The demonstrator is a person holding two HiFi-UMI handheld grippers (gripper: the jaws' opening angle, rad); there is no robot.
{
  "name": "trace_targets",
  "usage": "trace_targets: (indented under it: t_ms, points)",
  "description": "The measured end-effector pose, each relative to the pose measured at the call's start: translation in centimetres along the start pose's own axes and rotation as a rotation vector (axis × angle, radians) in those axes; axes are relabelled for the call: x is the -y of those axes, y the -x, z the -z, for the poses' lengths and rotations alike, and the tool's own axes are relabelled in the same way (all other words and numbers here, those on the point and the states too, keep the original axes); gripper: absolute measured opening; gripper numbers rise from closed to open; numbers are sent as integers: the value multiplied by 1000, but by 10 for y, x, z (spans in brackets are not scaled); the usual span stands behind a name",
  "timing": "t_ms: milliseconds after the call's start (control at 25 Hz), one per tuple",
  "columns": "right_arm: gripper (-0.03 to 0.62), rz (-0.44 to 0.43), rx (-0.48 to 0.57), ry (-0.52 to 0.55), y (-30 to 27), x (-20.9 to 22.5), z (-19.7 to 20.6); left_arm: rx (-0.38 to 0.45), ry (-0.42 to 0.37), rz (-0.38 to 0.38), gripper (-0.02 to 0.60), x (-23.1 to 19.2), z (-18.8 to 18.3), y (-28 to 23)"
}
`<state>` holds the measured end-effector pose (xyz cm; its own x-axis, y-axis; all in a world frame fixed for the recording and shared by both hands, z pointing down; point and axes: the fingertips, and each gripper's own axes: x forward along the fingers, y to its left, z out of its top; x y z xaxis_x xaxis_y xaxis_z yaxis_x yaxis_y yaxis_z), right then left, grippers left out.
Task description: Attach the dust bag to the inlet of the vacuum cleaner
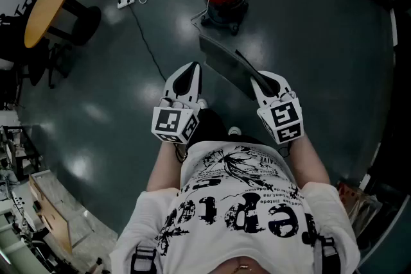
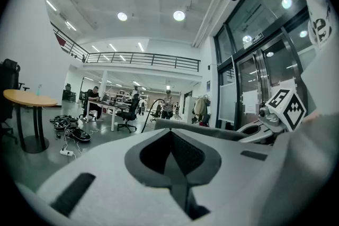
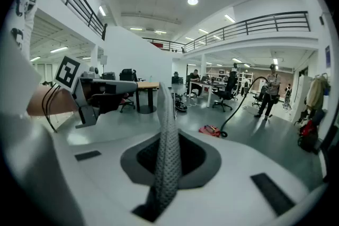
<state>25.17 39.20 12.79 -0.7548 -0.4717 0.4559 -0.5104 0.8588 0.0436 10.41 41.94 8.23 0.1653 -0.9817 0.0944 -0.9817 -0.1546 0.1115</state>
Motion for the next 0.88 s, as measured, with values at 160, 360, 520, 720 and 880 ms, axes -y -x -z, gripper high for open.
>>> trace_targets:
  t_ms: [160, 360, 520, 720, 880]
  points:
    - [21, 8, -17, 3, -30, 15, -4, -3, 5, -3, 3, -27, 3, -20]
    - [21, 25, -41, -16, -78, 33, -16, -8, 0, -1, 3, -75, 2, -56]
    - [21, 54, -64, -37, -123, 47, -35, -12, 4, 33, 3, -122, -10, -96]
    - [21, 88, -94, -75, -200, 70, -61, -54, 44, 92, 3, -198, -8, -162]
    - [21, 142, -157, -102, -256, 83, -76, -128, 89, 164, 3, -254, 10, -208]
